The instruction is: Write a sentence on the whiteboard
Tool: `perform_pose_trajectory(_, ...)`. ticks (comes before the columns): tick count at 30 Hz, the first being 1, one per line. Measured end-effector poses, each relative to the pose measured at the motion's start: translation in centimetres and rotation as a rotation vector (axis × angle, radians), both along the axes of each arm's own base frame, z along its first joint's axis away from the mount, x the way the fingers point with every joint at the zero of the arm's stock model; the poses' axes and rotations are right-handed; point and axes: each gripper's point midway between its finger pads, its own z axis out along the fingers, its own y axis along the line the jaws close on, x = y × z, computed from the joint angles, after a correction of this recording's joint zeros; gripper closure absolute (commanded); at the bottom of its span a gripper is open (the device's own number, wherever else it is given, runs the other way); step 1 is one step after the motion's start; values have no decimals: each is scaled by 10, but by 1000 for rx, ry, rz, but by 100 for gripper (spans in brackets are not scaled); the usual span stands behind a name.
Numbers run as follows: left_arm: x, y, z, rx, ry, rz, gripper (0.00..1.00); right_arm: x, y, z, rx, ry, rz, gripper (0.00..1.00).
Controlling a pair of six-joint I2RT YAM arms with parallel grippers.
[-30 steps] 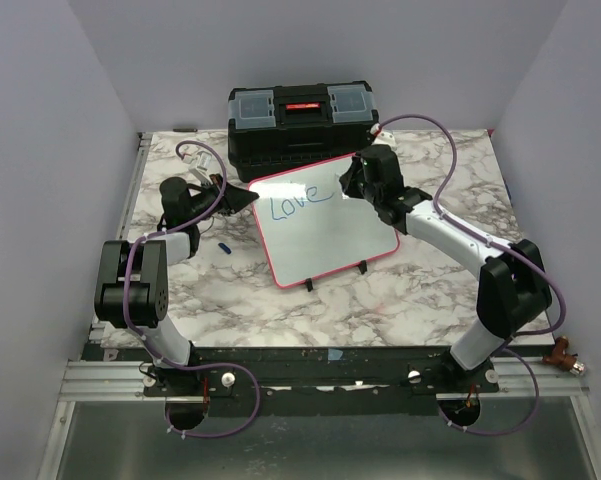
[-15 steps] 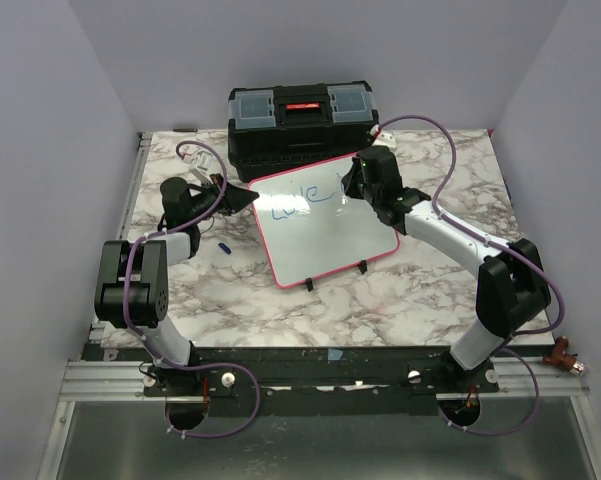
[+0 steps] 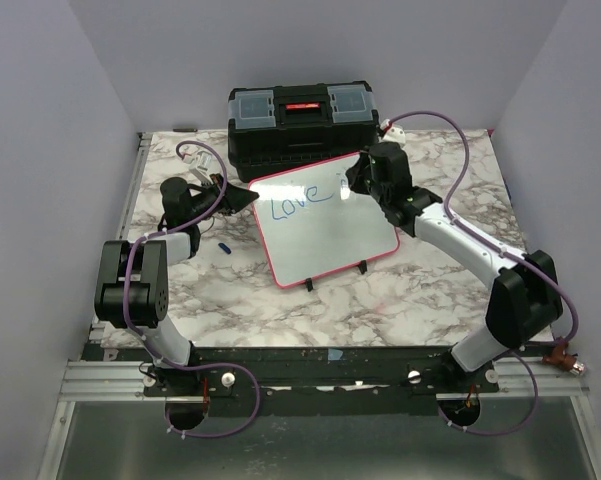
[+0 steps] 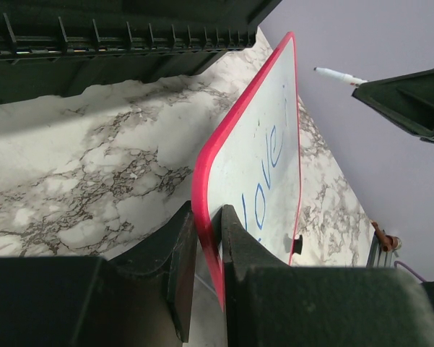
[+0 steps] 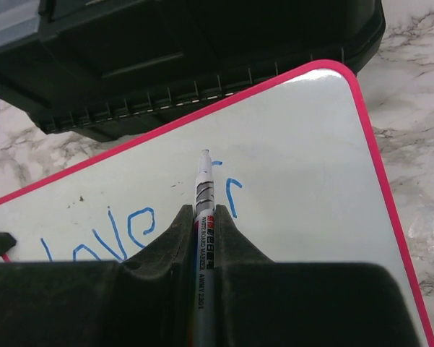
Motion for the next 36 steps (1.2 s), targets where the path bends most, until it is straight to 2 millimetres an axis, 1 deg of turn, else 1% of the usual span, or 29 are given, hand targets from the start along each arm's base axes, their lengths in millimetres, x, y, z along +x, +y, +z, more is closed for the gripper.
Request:
perform_pose_trajectory(4,0,0,0,0,0,0,100,-3,-6,19,19,-37,-13,99)
perform_pose_trajectory(6,0,0,0,0,0,1,100,-4,-10,24,23,-47,-21,99)
perform_pose_trajectory(8,0,0,0,0,0,1,100,-3,-15,24,21,-49,-34,99)
perform_pose_trajectory(12,0,0,0,0,0,2,100,0,-28,16,15,-32,-65,99)
perform_pose_trajectory(16,0,0,0,0,0,2,100,3,-33,11,15,-22,-82,99)
perform_pose_trajectory(25,0,0,0,0,0,2,100,9,-34,-13,-9,23,-89,100)
perform_pose_trajectory(36,0,0,0,0,0,2,100,14,-37,-30,-27,55,-100,99)
